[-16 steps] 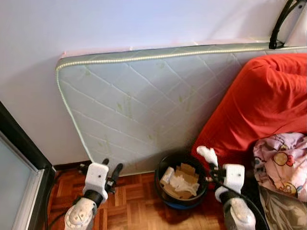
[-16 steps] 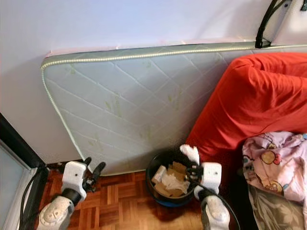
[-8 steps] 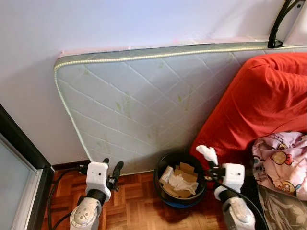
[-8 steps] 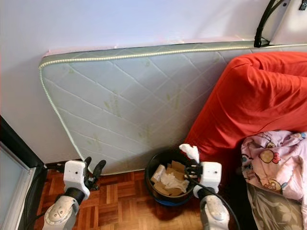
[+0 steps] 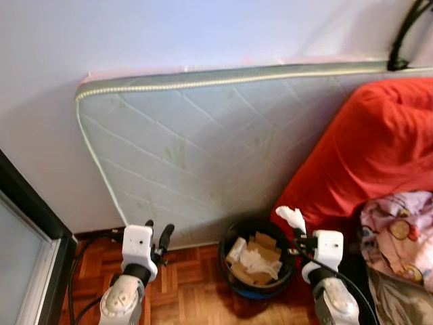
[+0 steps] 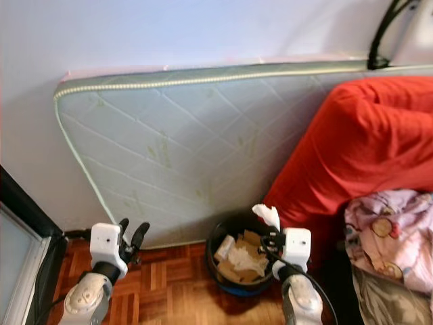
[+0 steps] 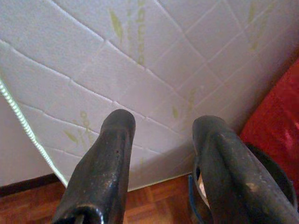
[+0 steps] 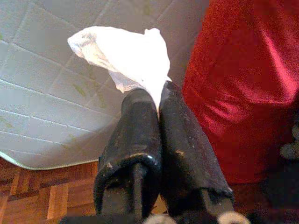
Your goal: Clean up the room
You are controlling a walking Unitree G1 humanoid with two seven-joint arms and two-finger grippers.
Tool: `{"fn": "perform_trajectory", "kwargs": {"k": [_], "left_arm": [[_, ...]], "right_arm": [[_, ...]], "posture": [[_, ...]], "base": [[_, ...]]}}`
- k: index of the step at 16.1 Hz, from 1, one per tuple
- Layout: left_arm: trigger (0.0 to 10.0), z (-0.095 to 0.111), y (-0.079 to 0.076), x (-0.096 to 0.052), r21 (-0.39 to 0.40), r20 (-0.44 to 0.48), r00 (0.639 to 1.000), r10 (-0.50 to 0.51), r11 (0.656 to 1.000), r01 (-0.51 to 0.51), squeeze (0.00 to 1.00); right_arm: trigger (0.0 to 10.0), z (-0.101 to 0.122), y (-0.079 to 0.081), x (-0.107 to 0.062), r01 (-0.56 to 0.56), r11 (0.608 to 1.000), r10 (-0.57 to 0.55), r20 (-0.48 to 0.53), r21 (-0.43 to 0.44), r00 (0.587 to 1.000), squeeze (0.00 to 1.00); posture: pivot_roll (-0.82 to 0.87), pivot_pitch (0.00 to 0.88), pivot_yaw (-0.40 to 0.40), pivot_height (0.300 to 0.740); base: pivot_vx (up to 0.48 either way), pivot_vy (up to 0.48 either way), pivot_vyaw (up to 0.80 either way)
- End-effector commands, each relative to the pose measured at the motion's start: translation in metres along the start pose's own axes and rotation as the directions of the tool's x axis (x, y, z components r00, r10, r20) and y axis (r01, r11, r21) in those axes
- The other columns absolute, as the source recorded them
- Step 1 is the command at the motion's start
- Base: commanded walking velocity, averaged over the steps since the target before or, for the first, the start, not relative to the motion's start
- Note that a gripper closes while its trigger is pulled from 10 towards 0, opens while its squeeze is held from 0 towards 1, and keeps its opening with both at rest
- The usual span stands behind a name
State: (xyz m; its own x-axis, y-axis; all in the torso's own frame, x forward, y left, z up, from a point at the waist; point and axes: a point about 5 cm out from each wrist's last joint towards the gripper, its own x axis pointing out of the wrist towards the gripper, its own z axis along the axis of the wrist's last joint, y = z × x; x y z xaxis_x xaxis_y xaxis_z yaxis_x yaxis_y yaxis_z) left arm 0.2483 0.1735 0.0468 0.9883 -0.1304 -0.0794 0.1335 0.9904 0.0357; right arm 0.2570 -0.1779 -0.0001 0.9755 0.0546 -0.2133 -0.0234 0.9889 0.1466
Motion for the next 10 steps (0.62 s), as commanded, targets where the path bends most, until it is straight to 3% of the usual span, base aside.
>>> {"fn": "perform_trajectory", "kwargs": {"k": [1, 10], "left_arm": [[10.0, 0.0056, 0.0006, 0.0017, -0.013, 0.019, 1.000, 0.008, 1.000, -0.007, 0.00], [10.0, 0.0089, -0.0015, 0.0020, -0.012, 0.027, 1.000, 0.003, 1.000, -0.002, 0.00]], "right_arm": [[10.0, 0.0015, 0.0013, 0.0024, 0.000, 1.000, 0.000, -0.005, 0.002, 1.000, 0.00], [10.0, -0.0002, 0.0059, 0.0045, -0.019, 1.000, 0.019, -0.025, 0.002, 0.999, 0.00]], "posture": [[0.03, 0.028, -0.028, 0.740], [0.03, 0.009, -0.023, 0.740]], "base": [[0.311, 0.000, 0.00], [0.337, 0.000, 0.00]]}}
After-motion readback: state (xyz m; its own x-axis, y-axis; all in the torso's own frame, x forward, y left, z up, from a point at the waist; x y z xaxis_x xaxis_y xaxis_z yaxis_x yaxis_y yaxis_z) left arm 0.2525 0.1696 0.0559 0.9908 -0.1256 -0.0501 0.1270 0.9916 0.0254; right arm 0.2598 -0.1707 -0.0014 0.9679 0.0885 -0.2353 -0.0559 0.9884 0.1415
